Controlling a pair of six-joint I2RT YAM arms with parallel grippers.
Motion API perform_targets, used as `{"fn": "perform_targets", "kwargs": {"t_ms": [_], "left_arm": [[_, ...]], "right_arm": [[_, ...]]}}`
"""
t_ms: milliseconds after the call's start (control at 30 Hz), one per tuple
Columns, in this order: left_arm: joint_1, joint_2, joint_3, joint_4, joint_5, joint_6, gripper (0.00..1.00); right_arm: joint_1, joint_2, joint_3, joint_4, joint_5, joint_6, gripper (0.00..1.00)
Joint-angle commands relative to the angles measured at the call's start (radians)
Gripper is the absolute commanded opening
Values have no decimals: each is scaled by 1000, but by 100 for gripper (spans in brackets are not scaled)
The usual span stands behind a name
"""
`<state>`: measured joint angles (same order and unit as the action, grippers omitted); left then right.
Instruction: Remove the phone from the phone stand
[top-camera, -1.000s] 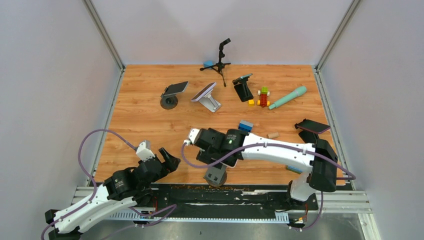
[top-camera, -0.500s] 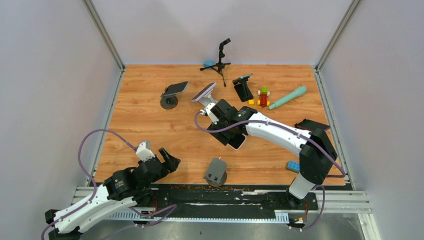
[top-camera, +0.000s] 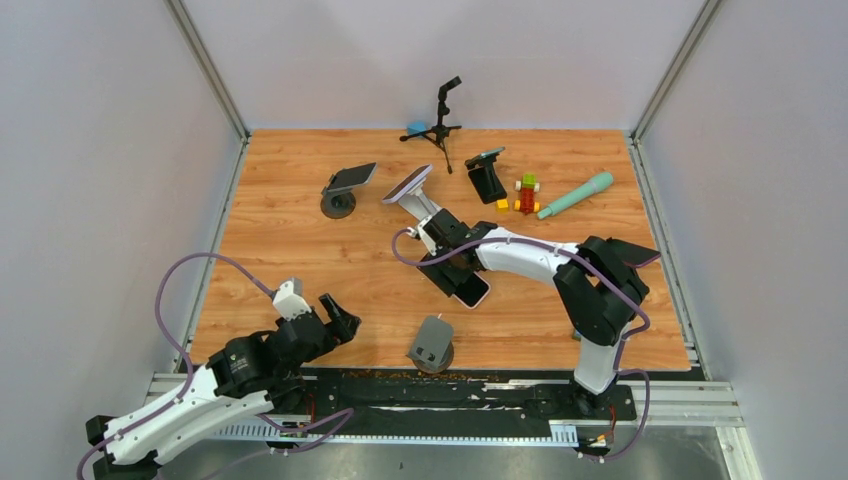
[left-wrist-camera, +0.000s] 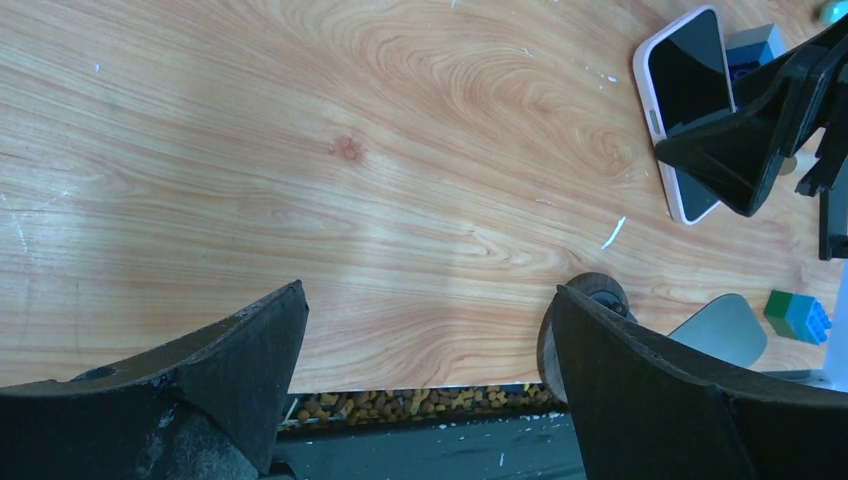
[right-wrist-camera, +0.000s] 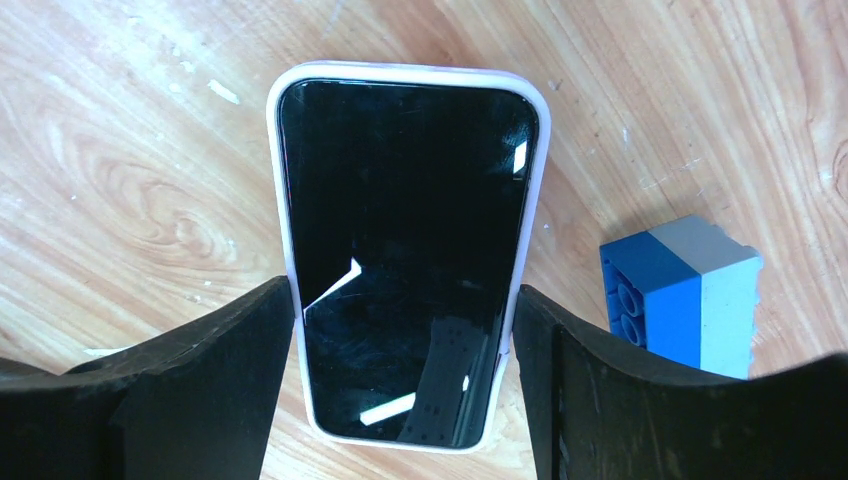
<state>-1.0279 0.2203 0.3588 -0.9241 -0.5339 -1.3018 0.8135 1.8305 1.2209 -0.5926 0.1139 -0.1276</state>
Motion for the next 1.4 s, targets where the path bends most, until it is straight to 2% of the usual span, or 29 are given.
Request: {"fn": "perform_targets", "kwargs": {"t_ms": [0, 233, 433, 600, 833, 933, 1133, 1167, 1200, 1233, 1367], "left_arm": [[-4, 5, 29, 3, -32, 15, 99], [-4, 1, 19, 13, -36, 8, 99], [-4, 8, 23, 9, -40, 31, 99], [-4, 105, 73, 31, -72, 95, 99], [-4, 291, 153, 77, -86, 150, 99], [-4, 307, 158, 106, -80, 155, 99], [-4, 269, 140, 107, -71, 150, 99], [-4, 256, 138, 104, -71, 148, 99], [-4, 248, 135, 95, -72, 144, 99], [-4, 245, 133, 92, -70, 140, 99], [-4, 219, 127, 67, -71, 121, 99]], "right_arm": [[-23, -8, 1, 86, -23, 28, 1], [-45, -7, -32, 109, -34, 49, 0], [-121, -15, -62, 119, -72, 88, 0], [-150, -5, -66, 120, -46, 121, 0], [-172, 37, -43, 101, 40, 286, 0], [-177, 71, -10, 24, 147, 416, 0], [-202, 85, -4, -45, 222, 581, 1], [-210, 85, -5, -49, 212, 601, 5], [-220, 88, -4, -51, 193, 618, 19], [-224, 88, -3, -53, 181, 625, 29], [-225, 81, -1, -55, 183, 641, 63]]}}
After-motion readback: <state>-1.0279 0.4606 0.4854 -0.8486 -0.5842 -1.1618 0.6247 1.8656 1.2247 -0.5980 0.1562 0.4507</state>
